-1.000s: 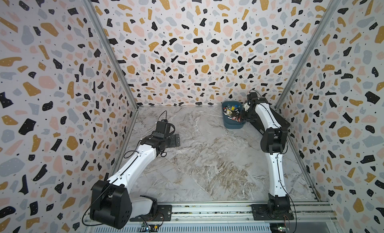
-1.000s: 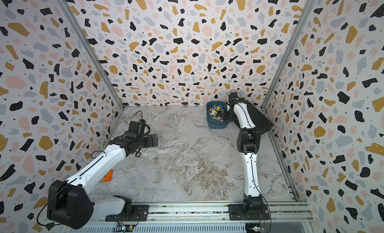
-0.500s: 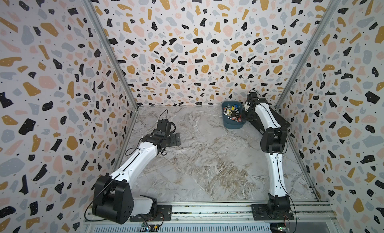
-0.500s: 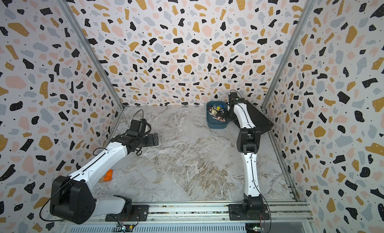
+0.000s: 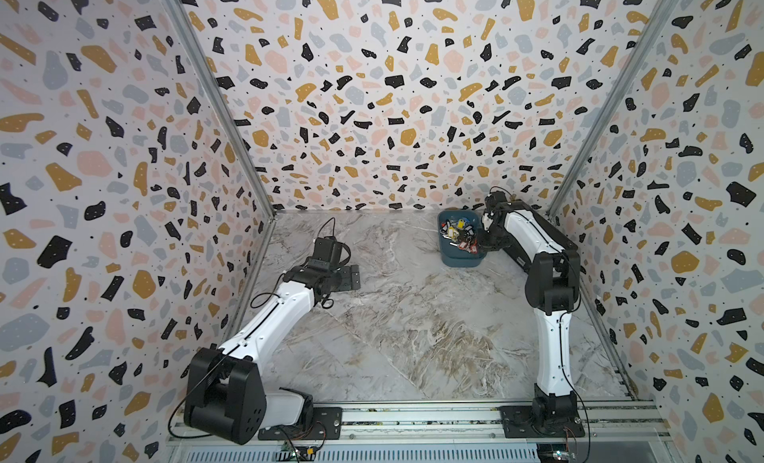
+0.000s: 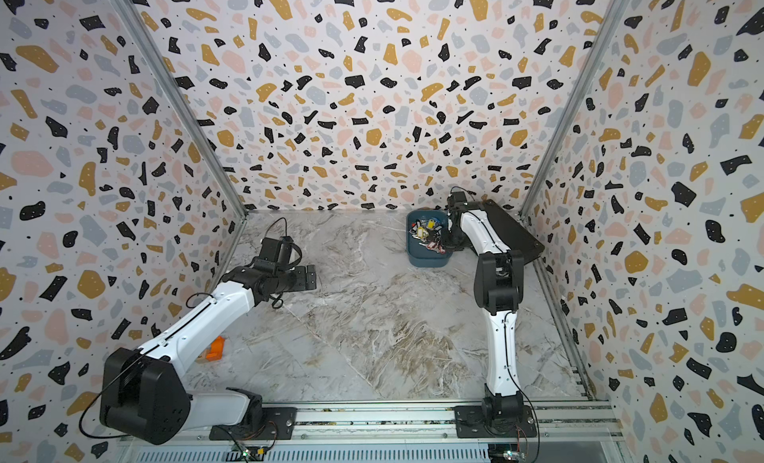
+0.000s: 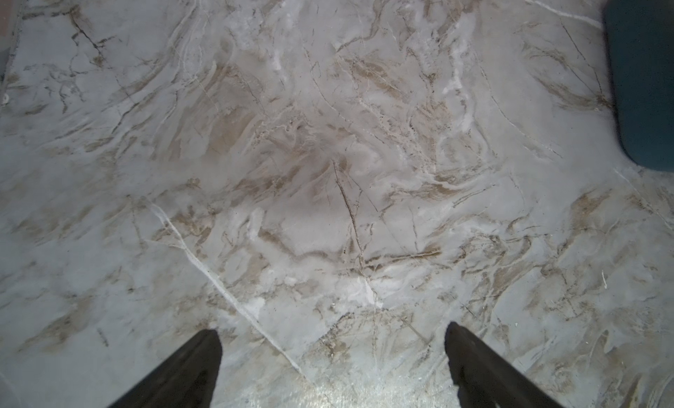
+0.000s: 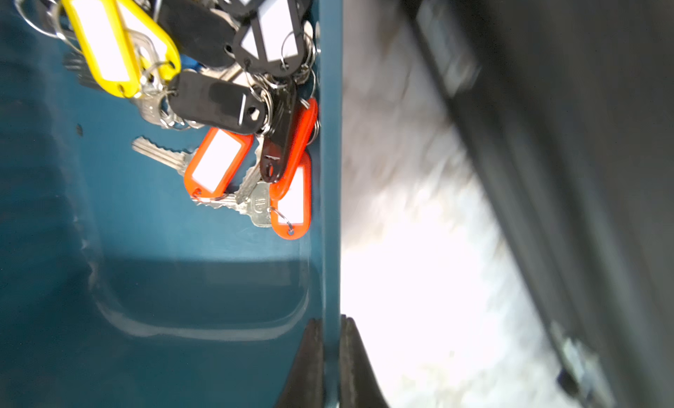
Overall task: Take the keys out of the storage box
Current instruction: Move the storage box to the center of the board.
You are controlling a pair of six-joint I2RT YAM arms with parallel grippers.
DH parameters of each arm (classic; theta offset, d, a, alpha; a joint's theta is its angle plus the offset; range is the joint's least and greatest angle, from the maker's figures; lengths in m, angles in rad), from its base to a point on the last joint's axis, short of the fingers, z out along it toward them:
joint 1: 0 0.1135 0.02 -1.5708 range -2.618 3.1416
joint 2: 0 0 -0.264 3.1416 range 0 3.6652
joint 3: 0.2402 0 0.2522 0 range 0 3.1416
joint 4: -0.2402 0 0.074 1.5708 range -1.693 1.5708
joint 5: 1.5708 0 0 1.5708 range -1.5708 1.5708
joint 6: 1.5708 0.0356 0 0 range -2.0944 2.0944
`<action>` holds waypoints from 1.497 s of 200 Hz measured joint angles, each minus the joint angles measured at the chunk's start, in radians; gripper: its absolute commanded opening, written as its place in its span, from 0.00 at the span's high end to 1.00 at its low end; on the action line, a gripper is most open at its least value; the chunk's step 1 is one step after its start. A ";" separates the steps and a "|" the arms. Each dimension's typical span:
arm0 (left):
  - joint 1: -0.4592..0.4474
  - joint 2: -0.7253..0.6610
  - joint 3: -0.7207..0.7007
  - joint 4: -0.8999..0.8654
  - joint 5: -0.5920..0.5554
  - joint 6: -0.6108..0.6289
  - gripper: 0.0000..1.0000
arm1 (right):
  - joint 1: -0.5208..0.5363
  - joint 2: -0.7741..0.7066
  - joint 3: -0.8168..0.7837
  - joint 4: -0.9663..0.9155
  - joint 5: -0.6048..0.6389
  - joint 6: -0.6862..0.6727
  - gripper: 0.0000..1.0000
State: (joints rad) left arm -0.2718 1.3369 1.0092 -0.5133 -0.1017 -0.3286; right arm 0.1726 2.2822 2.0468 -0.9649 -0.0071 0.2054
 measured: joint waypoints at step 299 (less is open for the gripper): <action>-0.094 -0.019 0.006 -0.004 0.041 -0.001 0.00 | 0.698 -1.017 -0.940 -0.211 0.098 0.538 0.57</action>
State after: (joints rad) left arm -0.3660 1.3178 1.0149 -0.5171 -0.0605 -0.3298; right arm 0.8707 1.2652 1.1065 -1.1759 0.0906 0.7433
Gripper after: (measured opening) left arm 0.995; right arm 0.499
